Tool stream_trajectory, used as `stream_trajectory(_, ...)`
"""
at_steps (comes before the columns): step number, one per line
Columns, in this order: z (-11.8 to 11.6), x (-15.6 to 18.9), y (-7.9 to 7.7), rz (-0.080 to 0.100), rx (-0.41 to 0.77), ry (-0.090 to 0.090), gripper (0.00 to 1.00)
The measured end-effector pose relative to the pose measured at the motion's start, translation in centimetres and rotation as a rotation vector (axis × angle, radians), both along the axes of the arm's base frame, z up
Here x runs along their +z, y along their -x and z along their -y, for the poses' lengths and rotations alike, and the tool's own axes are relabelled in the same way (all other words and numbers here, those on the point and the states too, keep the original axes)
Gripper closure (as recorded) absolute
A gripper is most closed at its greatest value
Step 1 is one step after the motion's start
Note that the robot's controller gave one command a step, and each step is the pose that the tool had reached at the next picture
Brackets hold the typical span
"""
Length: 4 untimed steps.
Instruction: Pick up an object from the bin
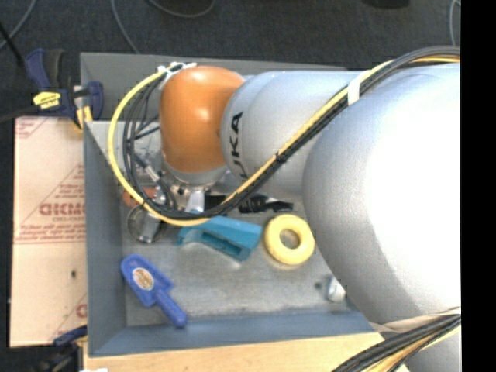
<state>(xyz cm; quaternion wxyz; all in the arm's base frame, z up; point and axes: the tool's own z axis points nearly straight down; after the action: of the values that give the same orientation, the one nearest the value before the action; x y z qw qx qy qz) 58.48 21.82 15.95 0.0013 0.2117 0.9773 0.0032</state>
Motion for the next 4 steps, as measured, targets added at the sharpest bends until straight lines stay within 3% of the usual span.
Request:
stream_trajectory(1, 0.0, 4.8, 1.6, 0.001, 0.024, 0.000, 1.00)
stream_trajectory(2, 0.1, 4.7, 0.0, 0.004, 0.021, -0.002, 1.00)
stream_trajectory(3, 1.0, 0.6, -1.5, 0.010, 0.005, -0.002, 1.00)
stream_trajectory(4, 1.3, -4.4, -1.7, 0.003, 0.000, 0.002, 1.00)
